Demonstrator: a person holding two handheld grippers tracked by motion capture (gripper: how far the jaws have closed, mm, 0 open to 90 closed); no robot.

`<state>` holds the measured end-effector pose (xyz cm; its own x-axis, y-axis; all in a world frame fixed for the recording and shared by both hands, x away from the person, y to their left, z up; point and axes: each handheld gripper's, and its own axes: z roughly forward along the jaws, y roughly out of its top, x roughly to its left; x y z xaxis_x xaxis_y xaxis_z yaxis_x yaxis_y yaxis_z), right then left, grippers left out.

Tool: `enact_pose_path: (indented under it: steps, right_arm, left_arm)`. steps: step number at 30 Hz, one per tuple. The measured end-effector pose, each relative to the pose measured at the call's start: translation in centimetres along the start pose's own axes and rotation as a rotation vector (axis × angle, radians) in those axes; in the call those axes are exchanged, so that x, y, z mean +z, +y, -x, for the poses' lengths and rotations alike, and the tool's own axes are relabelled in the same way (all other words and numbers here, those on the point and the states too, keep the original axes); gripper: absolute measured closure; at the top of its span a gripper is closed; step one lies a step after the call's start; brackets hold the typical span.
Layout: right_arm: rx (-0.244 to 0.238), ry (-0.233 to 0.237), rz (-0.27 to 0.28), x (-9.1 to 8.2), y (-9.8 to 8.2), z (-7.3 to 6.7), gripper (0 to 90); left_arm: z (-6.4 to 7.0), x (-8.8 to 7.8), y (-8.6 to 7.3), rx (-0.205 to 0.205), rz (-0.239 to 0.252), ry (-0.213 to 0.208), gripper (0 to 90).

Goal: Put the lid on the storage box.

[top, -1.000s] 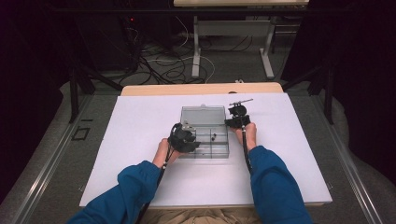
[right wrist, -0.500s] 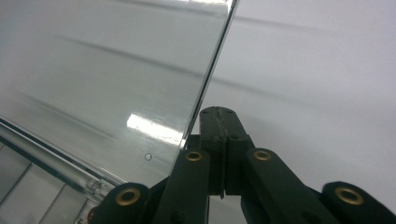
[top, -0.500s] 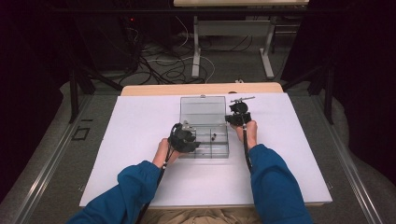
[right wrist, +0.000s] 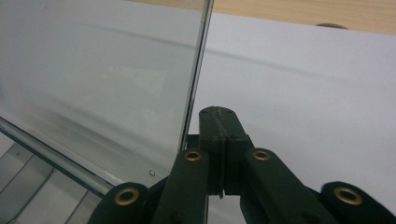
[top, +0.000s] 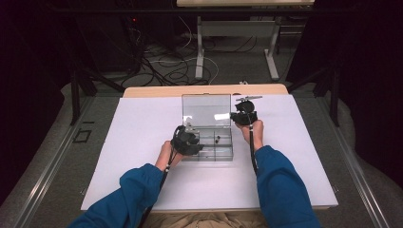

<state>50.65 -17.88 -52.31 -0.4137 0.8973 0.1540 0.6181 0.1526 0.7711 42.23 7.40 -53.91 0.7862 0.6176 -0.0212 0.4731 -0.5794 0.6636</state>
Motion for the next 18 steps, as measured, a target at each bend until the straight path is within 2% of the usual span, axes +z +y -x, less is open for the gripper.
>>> enact_pose_path:
  steps: [9, 14, 18]
  right_arm:
    - [-0.023, 0.014, 0.063, -0.9, 0.5, -0.1, 90.0]
    - [-0.039, 0.025, 0.073, -1.4, 0.6, -0.1, 90.0]
    - [-0.043, 0.031, 0.069, -1.5, 0.6, -0.1, 90.0]
  left_arm:
    - [-0.1, 0.0, 0.0, 0.000, 0.000, -0.003, 65.0]
    - [-0.1, 0.0, 0.0, -0.002, 0.008, -0.006, 64.6]
    - [-0.3, 0.0, 0.3, 0.021, -0.019, -0.022, 63.4]
